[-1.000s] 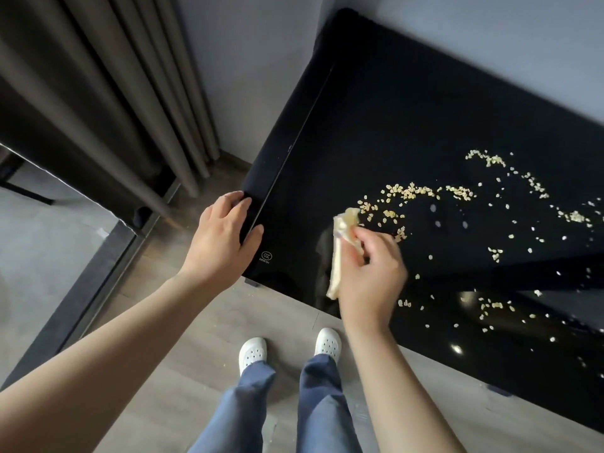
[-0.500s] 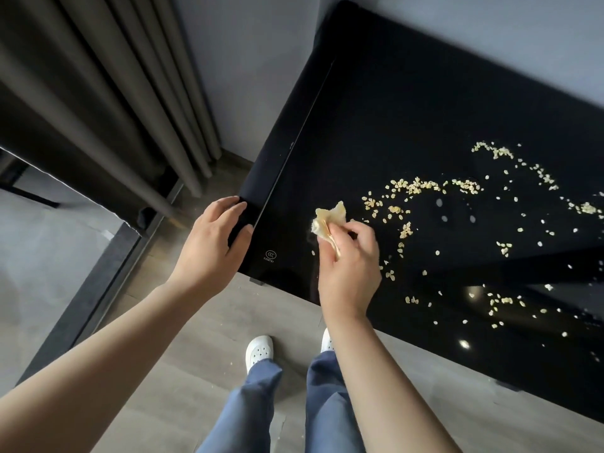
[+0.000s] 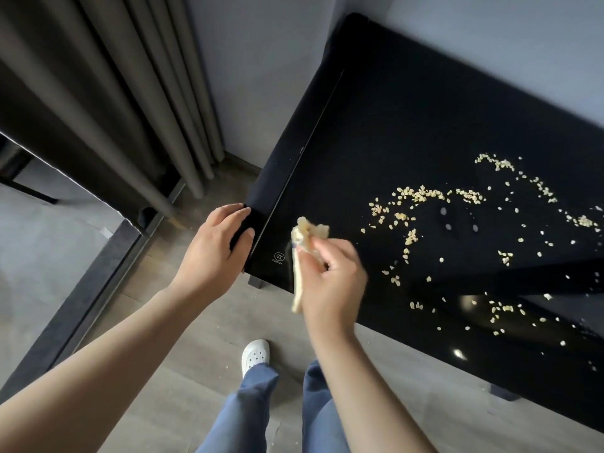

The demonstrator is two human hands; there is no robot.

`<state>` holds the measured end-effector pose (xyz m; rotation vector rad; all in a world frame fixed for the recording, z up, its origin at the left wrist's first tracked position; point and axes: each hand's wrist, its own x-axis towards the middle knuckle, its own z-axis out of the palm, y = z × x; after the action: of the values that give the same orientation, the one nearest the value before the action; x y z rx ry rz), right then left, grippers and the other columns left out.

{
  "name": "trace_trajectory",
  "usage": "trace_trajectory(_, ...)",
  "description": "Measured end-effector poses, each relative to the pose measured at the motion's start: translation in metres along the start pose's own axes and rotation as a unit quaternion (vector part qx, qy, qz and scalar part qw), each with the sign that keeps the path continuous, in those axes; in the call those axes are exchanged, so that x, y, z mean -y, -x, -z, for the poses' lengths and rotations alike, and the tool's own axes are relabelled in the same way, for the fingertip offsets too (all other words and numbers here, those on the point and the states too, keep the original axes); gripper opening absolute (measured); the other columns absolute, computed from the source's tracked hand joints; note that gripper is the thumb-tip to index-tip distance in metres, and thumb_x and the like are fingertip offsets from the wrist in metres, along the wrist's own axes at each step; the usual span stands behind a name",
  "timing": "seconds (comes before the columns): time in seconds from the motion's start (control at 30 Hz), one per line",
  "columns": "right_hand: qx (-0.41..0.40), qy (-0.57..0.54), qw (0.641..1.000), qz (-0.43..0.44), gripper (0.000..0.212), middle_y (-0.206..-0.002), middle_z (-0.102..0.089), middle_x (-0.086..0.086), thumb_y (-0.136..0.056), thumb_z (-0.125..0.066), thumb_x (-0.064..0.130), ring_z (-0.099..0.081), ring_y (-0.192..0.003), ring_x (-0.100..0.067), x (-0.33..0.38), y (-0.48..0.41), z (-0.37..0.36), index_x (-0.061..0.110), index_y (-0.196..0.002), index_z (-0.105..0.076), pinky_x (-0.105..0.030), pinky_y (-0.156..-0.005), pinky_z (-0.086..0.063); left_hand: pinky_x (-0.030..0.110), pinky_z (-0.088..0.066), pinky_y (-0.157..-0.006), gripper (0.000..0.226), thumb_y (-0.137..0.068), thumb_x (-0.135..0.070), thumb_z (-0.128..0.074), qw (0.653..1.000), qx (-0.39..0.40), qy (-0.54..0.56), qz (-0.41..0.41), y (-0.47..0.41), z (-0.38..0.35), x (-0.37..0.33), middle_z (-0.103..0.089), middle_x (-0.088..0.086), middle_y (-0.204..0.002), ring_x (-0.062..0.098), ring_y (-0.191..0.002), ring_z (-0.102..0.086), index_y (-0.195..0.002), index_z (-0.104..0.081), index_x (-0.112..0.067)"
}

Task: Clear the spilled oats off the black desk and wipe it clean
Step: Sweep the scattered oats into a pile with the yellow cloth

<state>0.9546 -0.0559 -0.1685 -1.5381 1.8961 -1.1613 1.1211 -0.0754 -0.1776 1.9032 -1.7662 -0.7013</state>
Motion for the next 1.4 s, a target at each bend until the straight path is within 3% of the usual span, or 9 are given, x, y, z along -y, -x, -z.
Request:
trace_trajectory(0.2,0.018,0.077,0.995,0.057,0.017,-0.082,-0.061,0.002,-0.073,-0.078,0.009,-0.056,-0.069,-0.008,-0.02,0.0,-0.018,0.015,-0.089,-0.076,-0.013,-0.058,-0.038,0.021,-0.035,-0.096,0.037,-0.097,-0.023,-0.05,0.999,-0.003,0.027,0.025,0.005,0.001,0.005,-0.051,-0.002,-0.135,0.013,-0.124,-0.046,-0.132,-0.055,-0.013)
trace_trajectory(0.37,-0.051,0.149,0.987,-0.026,0.012,-0.083,-0.06,-0.002,-0.074,-0.076,0.005,-0.056,-0.07,-0.016,-0.059,-0.049,0.034,0.009,-0.085,-0.076,-0.013,-0.062,-0.031,0.022,-0.036,-0.094,0.038,-0.097,-0.024,-0.05,0.999,-0.003,0.018,0.028,0.002,-0.002,0.004,-0.05,-0.001,-0.136,0.014,-0.124,-0.045,-0.134,-0.053,-0.012)
trace_trajectory(0.5,-0.015,0.116,0.993,-0.024,0.006,-0.081,-0.056,0.005,-0.081,-0.073,0.015,-0.056,-0.07,-0.014,-0.04,-0.065,0.049,0.01,-0.083,-0.075,-0.019,-0.064,-0.038,0.025,-0.041,-0.094,0.036,-0.097,-0.025,-0.05,0.999,-0.006,0.037,0.032,0.006,-0.001,0.003,-0.052,-0.004,-0.133,0.013,-0.121,-0.048,-0.131,-0.055,-0.014)
trace_trajectory(0.57,0.011,0.077,0.997,0.005,0.011,-0.078,-0.057,0.003,-0.083,-0.073,0.02,-0.051,-0.065,-0.008,-0.013,-0.067,0.029,0.013,-0.075,-0.073,-0.014,-0.061,-0.035,0.024,-0.043,-0.092,0.033,-0.097,-0.025,-0.05,0.998,-0.009,0.046,0.038,0.01,0.002,0.005,-0.054,-0.007,-0.126,0.013,-0.115,-0.052,-0.128,-0.058,-0.015)
trace_trajectory(0.73,0.059,0.023,0.996,0.066,0.02,-0.079,-0.055,0.004,-0.088,-0.069,0.029,-0.05,-0.065,-0.005,0.04,-0.096,-0.055,0.014,-0.076,-0.074,-0.005,-0.058,-0.033,-0.002,-0.036,-0.073,0.029,-0.096,-0.023,-0.052,0.995,-0.025,0.074,0.064,0.011,0.006,0.009,-0.055,-0.011,-0.111,0.002,-0.088,-0.057,-0.122,-0.063,-0.016)
trace_trajectory(0.9,0.129,0.078,0.986,0.068,0.017,-0.096,-0.058,0.0,-0.091,-0.064,0.029,-0.055,-0.075,-0.009,0.034,-0.119,-0.098,0.015,-0.094,-0.075,-0.017,-0.065,-0.043,0.007,-0.041,-0.074,0.029,-0.096,-0.027,-0.051,0.994,-0.038,0.077,0.065,0.01,0.008,0.017,-0.057,-0.009,-0.109,0.004,-0.091,-0.059,-0.121,-0.063,-0.018)
trace_trajectory(1.1,0.031,0.123,0.992,0.021,0.016,-0.09,-0.054,0.003,-0.087,-0.066,0.022,-0.051,-0.073,-0.008,-0.007,-0.145,-0.068,0.015,-0.073,-0.068,-0.012,-0.063,-0.037,0.001,-0.037,-0.072,0.029,-0.096,-0.026,-0.052,0.993,-0.044,0.086,0.064,-0.009,0.0,0.025,-0.057,-0.01,-0.11,-0.005,-0.093,-0.055,-0.122,-0.062,-0.018)
trace_trajectory(1.3,-0.011,0.154,0.986,-0.058,0.02,-0.085,-0.056,-0.003,-0.087,-0.065,0.024,-0.053,-0.072,-0.016,-0.056,-0.161,-0.001,0.012,-0.071,-0.067,-0.016,-0.054,-0.031,0.028,-0.047,-0.087,0.032,-0.096,-0.025,-0.053,0.995,-0.045,0.073,0.049,-0.016,-0.008,0.016,-0.054,-0.008,-0.115,0.012,-0.103,-0.054,-0.127,-0.058,-0.019)
trace_trajectory(1.4,-0.014,0.105,0.993,-0.053,0.04,-0.069,-0.05,-0.003,-0.084,-0.067,0.024,-0.043,-0.06,-0.007,-0.045,-0.143,0.007,0.011,-0.053,-0.048,-0.018,-0.055,-0.029,0.032,-0.046,-0.088,0.032,-0.096,-0.025,-0.054,0.996,-0.048,0.06,0.036,-0.018,-0.01,0.013,-0.053,-0.005,-0.118,0.016,-0.106,-0.054,-0.127,-0.058,-0.017)
